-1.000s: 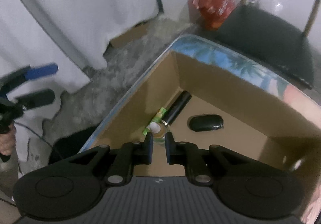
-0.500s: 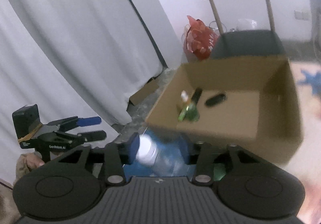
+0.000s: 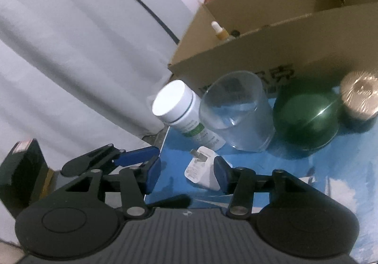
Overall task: Organize rigid objects
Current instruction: 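Return the right tool to the table and grasp the white plug adapter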
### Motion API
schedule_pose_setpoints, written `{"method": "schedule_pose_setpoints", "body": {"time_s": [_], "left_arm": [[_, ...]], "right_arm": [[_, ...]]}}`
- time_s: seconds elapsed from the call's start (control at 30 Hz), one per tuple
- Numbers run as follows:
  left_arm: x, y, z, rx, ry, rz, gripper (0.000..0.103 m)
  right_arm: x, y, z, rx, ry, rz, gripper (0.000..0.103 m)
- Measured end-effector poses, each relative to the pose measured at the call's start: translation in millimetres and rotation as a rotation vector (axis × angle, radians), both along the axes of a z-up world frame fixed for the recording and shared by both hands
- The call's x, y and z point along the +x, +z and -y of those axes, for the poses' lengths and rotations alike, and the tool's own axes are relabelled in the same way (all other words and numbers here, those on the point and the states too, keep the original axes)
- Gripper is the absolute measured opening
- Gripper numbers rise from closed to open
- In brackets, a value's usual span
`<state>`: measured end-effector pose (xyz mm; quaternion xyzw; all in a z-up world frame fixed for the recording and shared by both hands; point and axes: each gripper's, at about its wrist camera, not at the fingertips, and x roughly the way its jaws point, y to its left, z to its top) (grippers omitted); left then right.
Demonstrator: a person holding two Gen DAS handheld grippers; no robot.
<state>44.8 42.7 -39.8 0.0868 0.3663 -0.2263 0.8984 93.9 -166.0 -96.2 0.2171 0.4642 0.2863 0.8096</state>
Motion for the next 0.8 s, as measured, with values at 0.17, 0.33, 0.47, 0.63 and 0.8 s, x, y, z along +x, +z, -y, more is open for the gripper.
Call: {"method": "schedule_pose_setpoints", "body": {"time_s": [0.17,0.33,0.47,0.63,0.8], "left_arm": [[-2,-12,8,0.017,-0.014,-0.009,0.072],[2,-16,11,0.023,-0.005,-0.004,0.06],[0,-18,13,0.021,0.002,-0.008,0.053],[-3,-17,12,0.008,0.025,-0.016,0.032],[-10,-13,9,-0.003,0.032,-0.007,0.029]], "right_arm": [[-3,-10,-10,-0.016,-0.025,-0.042,0.052],[-2,-15,-18,-0.047,-0.04,-0.049,0.052],[2,-18,-15,-0.044,-0.064,-0.061,0.052],[3,-23,-12,-0.034,-0.073,-0.066,0.045],[-5,-19,-12,-0.048,-0.064,-0.028,0.036]]}}
